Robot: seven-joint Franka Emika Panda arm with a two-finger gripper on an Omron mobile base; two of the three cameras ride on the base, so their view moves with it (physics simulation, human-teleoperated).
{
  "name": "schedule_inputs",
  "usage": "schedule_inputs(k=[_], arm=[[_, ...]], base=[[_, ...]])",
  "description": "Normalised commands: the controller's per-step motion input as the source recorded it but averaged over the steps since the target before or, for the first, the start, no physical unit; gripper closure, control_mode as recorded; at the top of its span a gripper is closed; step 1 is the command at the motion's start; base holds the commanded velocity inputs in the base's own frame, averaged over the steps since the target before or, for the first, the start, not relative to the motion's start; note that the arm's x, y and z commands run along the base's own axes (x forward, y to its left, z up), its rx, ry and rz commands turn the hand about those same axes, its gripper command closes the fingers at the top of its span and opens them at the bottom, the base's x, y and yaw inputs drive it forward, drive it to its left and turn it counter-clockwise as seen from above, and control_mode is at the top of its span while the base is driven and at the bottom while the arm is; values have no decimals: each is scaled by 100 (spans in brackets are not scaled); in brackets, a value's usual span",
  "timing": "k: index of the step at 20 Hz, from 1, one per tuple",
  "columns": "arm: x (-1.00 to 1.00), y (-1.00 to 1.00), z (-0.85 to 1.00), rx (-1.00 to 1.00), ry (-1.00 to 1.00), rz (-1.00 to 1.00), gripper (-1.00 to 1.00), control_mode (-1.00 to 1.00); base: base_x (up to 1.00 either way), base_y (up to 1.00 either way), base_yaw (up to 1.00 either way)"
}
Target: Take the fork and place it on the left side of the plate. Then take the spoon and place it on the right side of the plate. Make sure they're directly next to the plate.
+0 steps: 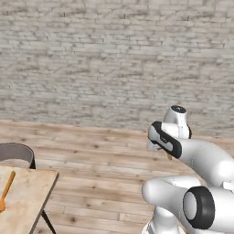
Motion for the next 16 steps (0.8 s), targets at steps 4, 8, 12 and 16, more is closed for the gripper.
schedule_inputs(k=[4, 8, 12, 16], arm=[[0, 0, 0, 0, 0, 0, 100, 100], [0, 0, 0, 0, 0, 0, 100, 100], [0, 0, 0, 0, 0, 0, 100, 100], [0, 0, 0, 0, 0, 0, 100, 100]], base=[[94, 9, 22], [94, 7, 26], [92, 6, 29], [89, 4, 32]])
